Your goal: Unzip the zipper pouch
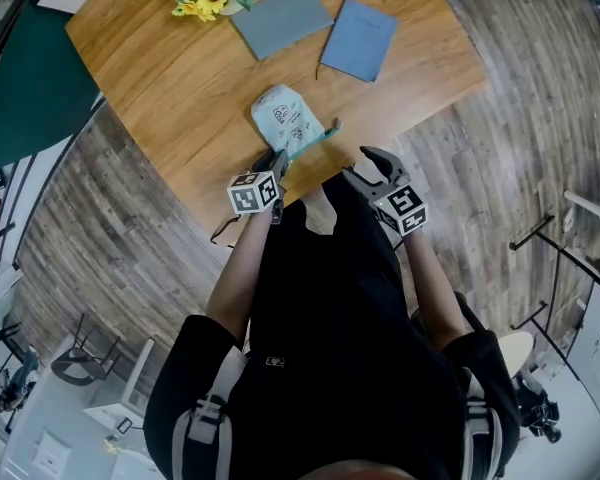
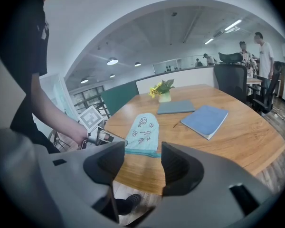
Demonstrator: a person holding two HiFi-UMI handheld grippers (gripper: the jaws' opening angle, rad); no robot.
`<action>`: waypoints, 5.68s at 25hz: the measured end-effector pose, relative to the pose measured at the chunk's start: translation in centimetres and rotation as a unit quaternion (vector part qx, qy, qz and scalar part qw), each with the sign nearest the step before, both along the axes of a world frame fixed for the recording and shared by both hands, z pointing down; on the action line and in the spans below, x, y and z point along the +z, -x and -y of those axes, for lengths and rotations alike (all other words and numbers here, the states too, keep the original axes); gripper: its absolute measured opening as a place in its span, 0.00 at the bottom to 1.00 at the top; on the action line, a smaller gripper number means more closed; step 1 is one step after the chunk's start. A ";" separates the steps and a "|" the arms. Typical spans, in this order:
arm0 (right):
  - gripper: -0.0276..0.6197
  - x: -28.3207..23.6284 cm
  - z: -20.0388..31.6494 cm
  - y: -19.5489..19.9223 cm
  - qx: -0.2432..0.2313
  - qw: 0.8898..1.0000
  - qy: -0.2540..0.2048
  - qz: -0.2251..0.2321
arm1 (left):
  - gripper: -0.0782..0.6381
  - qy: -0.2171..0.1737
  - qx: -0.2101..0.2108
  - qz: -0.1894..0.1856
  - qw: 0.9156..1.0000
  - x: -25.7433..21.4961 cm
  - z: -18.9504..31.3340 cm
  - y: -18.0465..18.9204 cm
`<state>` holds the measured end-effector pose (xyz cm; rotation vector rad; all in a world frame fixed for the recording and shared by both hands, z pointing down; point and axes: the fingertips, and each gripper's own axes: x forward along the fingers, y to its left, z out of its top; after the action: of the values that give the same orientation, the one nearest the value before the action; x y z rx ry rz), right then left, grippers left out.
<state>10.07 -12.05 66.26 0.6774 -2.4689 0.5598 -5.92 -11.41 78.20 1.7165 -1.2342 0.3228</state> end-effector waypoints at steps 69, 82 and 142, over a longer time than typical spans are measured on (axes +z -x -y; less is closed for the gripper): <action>0.26 -6.2 -4.1 14.1 -0.070 0.992 -0.094 0.050 | 0.12 -0.160 -0.059 -0.233 0.957 -19.0 0.9 5.9; 0.23 -10.4 -4.2 19.2 -0.108 0.980 -0.137 0.097 | 0.12 -0.233 -0.034 -0.191 0.953 -25.4 -0.7 9.8; 0.05 -12.6 -5.4 19.9 -0.102 0.974 -0.180 0.097 | 0.11 -0.222 -0.024 -0.194 0.955 -24.9 -3.5 9.1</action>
<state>-9.85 -6.65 53.66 0.5117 -2.8157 0.1016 -15.00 -7.94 53.26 2.0025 -1.1019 -0.3377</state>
